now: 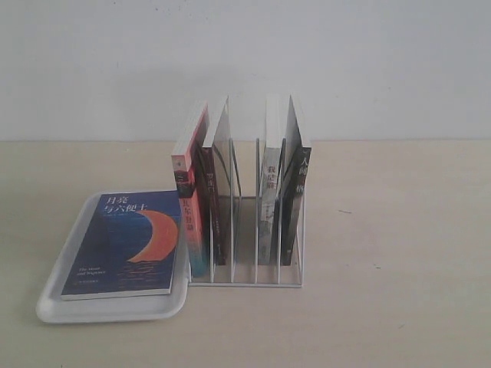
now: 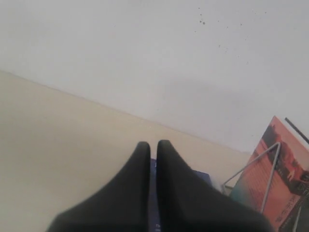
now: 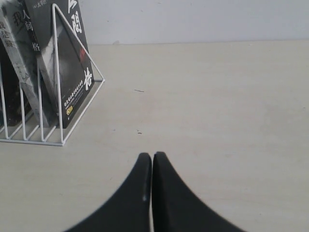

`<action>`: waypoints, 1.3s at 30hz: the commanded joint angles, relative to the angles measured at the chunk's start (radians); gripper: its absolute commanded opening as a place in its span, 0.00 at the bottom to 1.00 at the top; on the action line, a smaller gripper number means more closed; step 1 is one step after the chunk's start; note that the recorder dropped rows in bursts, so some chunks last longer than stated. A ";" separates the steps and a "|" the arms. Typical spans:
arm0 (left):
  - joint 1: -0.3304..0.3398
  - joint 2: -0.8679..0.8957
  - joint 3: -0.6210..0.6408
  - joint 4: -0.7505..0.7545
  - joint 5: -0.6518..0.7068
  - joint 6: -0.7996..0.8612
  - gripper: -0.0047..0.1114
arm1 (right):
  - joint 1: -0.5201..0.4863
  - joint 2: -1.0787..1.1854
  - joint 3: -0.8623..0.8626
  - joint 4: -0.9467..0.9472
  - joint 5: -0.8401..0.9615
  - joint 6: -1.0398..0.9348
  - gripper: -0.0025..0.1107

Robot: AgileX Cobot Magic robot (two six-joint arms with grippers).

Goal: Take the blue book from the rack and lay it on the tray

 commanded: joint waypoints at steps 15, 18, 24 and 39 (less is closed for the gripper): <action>0.002 -0.003 0.127 0.136 -0.040 0.059 0.08 | -0.003 -0.005 -0.001 -0.004 -0.006 -0.004 0.02; 0.002 -0.003 0.127 0.183 0.032 0.101 0.08 | -0.003 -0.005 -0.001 -0.004 -0.006 -0.004 0.02; -0.042 -0.003 0.127 0.246 0.088 0.089 0.08 | -0.003 -0.005 -0.001 -0.004 -0.006 -0.004 0.02; -0.119 -0.003 0.127 0.246 0.081 0.001 0.08 | -0.003 -0.005 -0.001 -0.004 -0.006 -0.004 0.02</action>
